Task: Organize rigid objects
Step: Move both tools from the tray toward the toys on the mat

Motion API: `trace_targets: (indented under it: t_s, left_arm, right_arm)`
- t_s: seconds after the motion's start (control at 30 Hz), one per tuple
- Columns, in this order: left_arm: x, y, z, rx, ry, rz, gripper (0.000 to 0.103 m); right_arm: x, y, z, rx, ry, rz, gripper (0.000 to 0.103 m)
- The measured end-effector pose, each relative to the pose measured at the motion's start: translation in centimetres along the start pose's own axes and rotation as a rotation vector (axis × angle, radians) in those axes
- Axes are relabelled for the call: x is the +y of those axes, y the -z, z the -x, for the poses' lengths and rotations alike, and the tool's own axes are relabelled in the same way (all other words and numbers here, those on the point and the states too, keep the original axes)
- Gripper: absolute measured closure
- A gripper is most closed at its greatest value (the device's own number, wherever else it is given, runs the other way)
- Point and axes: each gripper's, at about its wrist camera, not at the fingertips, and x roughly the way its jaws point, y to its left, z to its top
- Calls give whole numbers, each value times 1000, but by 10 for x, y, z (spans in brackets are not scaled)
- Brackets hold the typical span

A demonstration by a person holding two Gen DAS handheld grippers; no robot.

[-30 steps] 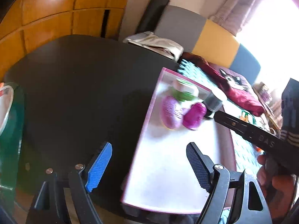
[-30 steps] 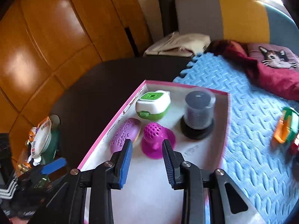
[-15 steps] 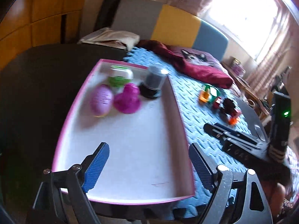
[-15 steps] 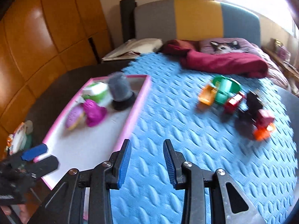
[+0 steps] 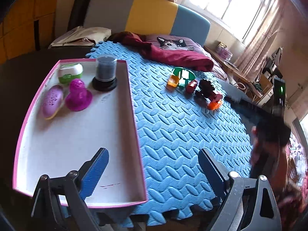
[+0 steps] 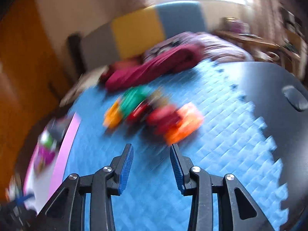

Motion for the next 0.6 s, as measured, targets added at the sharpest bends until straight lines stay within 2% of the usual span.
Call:
trace_targets:
  t_s: [0.2,0.33,0.4,0.47,0.6]
  left_arm:
    - [-8,0,-1,11,-16,-13,8]
    - [-12,-1,-1,10,-35,-22,7]
    - [-13,-2,-1,8,-38,-23,7]
    - [-13,-3,-3,9,-41,-22,6]
    - [-16,-4,-6,16,-36,-18,6]
  right_arm:
    - [-29,-37,-29,46,-30,-65,64]
    - [-28,-30,-44,85,-52,-72,63]
    - [-24,-24,-46,87,-113,-69,62]
    - [-9,-12,-44,126,-179,2,62]
    - [20,21,-33,182,-259,173,62]
